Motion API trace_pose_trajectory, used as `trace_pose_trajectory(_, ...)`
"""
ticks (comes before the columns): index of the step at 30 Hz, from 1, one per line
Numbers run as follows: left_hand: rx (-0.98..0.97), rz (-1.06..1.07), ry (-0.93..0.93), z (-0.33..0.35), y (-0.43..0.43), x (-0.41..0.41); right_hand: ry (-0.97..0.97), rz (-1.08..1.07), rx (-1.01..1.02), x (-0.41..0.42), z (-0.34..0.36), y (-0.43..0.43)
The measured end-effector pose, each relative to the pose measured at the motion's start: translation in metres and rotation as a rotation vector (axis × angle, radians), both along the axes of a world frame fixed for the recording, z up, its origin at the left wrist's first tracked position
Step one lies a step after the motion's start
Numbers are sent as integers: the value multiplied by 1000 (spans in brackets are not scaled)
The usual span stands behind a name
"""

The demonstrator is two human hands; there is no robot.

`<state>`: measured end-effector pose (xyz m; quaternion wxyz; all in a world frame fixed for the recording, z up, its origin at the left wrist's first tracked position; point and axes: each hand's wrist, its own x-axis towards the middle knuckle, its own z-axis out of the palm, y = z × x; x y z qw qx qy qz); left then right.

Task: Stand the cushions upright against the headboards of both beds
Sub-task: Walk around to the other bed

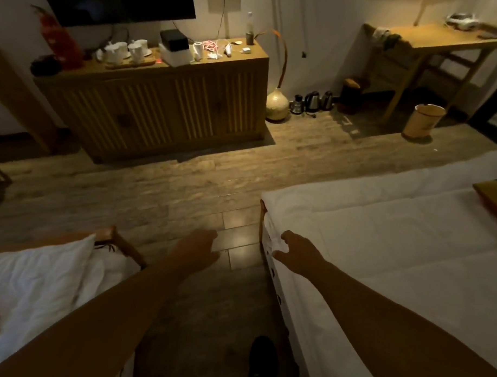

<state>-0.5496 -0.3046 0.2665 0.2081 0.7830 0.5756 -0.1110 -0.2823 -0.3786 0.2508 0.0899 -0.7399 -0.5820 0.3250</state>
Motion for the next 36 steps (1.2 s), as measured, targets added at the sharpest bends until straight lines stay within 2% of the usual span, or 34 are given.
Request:
trace_pose_trajectory(14, -36, -66, -15, -4, 271, 68, 5, -27, -37, 57, -5, 268)
trace_pose_trajectory(22, -67, -41, -95, -17, 479, 75, 63, -252, -60, 49, -24, 430)
trace_pose_trajectory(29, -27, -257, -39, 0, 614, 120, 119, -425, -66, 78, -17, 533)
trace_pose_trajectory(36, 52, -572, 32, -5, 719, 243, 128, -548, -51, 163, -31, 608)
